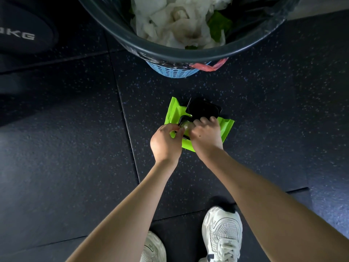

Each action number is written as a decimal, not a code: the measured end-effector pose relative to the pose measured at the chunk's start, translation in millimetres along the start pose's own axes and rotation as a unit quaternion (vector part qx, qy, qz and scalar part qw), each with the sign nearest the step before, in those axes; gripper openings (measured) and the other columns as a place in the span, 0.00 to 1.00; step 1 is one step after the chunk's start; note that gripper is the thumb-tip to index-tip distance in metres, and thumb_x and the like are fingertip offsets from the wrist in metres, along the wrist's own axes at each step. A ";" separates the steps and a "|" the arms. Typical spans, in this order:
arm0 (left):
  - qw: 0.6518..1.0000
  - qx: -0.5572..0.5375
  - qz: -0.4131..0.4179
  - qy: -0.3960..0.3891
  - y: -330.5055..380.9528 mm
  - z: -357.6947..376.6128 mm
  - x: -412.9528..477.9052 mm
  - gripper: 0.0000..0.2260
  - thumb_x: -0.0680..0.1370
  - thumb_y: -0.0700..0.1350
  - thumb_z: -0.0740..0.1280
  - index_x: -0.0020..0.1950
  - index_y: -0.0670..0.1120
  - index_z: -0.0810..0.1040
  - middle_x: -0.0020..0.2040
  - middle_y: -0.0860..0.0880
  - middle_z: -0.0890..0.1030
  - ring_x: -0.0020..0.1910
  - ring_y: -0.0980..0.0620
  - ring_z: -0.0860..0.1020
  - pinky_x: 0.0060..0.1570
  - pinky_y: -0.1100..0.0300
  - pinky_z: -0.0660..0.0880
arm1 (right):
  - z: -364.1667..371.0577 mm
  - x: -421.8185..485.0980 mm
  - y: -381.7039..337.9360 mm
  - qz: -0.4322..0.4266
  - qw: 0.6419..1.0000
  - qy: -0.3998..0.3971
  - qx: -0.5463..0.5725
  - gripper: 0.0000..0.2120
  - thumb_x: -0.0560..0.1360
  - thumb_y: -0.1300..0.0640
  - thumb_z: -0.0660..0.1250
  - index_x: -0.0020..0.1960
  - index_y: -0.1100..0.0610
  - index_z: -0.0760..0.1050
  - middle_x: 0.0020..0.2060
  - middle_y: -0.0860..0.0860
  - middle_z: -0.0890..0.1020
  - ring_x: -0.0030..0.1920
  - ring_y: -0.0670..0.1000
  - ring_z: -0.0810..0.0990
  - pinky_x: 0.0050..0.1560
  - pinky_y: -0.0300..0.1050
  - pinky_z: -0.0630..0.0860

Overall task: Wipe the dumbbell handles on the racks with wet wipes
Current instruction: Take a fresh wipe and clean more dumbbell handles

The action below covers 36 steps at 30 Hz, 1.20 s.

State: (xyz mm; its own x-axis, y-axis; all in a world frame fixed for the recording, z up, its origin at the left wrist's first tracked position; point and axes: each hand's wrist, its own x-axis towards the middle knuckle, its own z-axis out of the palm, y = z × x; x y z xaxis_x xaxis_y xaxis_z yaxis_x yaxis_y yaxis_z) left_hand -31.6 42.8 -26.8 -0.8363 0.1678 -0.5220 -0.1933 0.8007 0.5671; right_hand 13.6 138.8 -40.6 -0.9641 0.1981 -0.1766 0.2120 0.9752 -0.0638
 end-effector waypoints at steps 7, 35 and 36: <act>1.000 -0.018 0.002 -0.005 0.9 -2.4 -1.7 0.08 0.77 0.48 0.67 0.49 0.46 0.83 0.50 0.52 0.83 0.50 0.53 0.79 0.41 0.62 0.68 | -4.4 -3.0 1.4 0.077 0.991 0.013 0.111 0.12 0.53 0.68 0.79 0.27 0.57 0.78 0.20 0.50 0.74 0.23 0.53 0.73 0.27 0.35 0.62; 0.987 -0.075 -0.035 -0.139 11.1 -26.7 -9.2 0.15 0.71 0.45 0.73 0.57 0.47 0.79 0.56 0.52 0.79 0.55 0.55 0.75 0.52 0.61 0.70 | -83.9 -53.3 65.1 0.279 0.446 -0.191 0.829 0.13 0.55 0.54 0.78 0.37 0.53 0.79 0.43 0.52 0.82 0.49 0.54 0.80 0.63 0.55 0.69; 0.985 -0.074 -0.043 -0.147 17.0 -32.9 -13.0 0.18 0.70 0.44 0.73 0.60 0.49 0.78 0.56 0.53 0.78 0.53 0.56 0.74 0.51 0.61 0.69 | -94.5 -56.7 63.3 0.288 0.458 -0.190 0.819 0.10 0.59 0.56 0.76 0.38 0.53 0.78 0.44 0.52 0.82 0.51 0.55 0.79 0.65 0.57 0.67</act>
State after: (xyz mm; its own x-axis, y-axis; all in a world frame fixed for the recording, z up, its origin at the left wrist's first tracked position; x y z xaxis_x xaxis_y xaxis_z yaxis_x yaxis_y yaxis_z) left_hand -40.8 35.3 10.6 -0.6332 0.2786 -0.7221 -0.3481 0.7308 0.5871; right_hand 66.6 198.7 58.2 -0.6410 0.0419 -0.7664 0.5487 -0.6731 -0.4958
